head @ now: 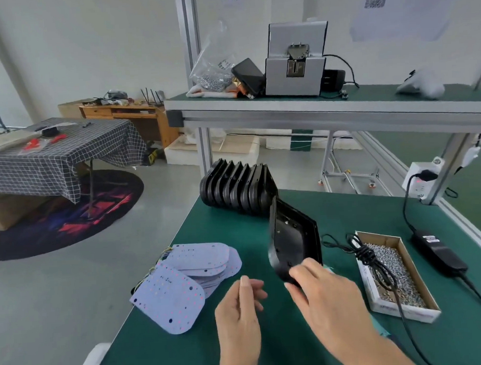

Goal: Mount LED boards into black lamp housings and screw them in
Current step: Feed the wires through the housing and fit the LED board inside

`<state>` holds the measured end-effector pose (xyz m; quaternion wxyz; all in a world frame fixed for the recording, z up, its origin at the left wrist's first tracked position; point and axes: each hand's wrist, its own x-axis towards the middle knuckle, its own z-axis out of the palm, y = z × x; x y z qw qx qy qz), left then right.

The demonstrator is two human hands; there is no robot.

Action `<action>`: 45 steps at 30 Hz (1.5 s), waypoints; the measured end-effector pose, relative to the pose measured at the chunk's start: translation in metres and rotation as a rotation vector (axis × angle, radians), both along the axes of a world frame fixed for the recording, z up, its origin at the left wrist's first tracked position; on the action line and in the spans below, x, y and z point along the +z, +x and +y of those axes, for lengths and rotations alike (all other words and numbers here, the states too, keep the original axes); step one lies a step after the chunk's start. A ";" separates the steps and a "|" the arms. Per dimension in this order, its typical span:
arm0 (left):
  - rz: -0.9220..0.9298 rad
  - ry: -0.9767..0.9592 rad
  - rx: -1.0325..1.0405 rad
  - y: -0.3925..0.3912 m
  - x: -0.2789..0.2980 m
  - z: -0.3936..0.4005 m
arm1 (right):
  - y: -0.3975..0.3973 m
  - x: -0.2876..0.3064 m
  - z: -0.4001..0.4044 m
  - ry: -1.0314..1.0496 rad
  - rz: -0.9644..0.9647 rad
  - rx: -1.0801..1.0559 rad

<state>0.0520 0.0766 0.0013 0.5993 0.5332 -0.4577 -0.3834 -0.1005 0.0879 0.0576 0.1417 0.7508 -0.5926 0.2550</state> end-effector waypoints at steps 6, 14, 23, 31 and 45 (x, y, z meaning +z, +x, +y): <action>-0.098 0.054 0.102 0.024 0.008 0.004 | 0.010 -0.028 0.053 0.091 0.187 0.043; -0.428 0.175 0.525 0.121 0.028 -0.001 | 0.016 -0.053 0.068 0.101 0.226 0.112; -0.759 0.688 0.234 0.209 0.003 -0.048 | 0.015 -0.059 0.066 -0.054 0.237 0.159; -0.313 0.521 0.279 0.229 -0.021 -0.060 | 0.006 -0.058 0.070 -0.074 0.169 0.230; 0.745 0.668 0.097 0.277 0.011 -0.083 | -0.004 -0.054 0.074 -0.057 0.021 0.235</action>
